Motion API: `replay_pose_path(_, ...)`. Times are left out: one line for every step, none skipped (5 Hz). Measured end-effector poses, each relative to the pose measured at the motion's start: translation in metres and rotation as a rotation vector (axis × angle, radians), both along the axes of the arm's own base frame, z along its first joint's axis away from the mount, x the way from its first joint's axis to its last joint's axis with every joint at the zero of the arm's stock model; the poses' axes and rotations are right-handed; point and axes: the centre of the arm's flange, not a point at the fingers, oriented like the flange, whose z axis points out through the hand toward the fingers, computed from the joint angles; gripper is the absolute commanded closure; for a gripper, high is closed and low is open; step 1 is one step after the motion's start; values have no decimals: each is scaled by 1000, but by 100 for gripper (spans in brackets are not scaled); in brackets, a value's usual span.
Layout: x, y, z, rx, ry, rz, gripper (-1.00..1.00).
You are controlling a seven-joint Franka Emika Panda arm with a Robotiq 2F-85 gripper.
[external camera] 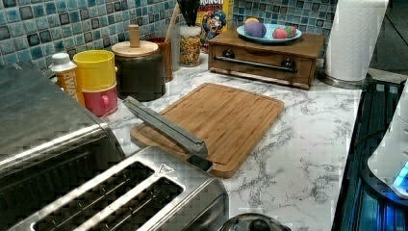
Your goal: Close the oven.
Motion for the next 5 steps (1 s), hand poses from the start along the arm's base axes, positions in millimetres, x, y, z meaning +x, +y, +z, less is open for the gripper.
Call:
replay_pose_path(-1, 1, -4, -3, 8, 4, 100)
replay_pose_path(1, 0, -8, -6, 9, 4, 100)
replay_pose_path(7, -1, -12, -1, -24, 5, 100)
replay_pose_path(16, 3, -16, 73, -217, -1, 100)
replay_pose_path(0, 7, -36, 129, -290, 63, 100)
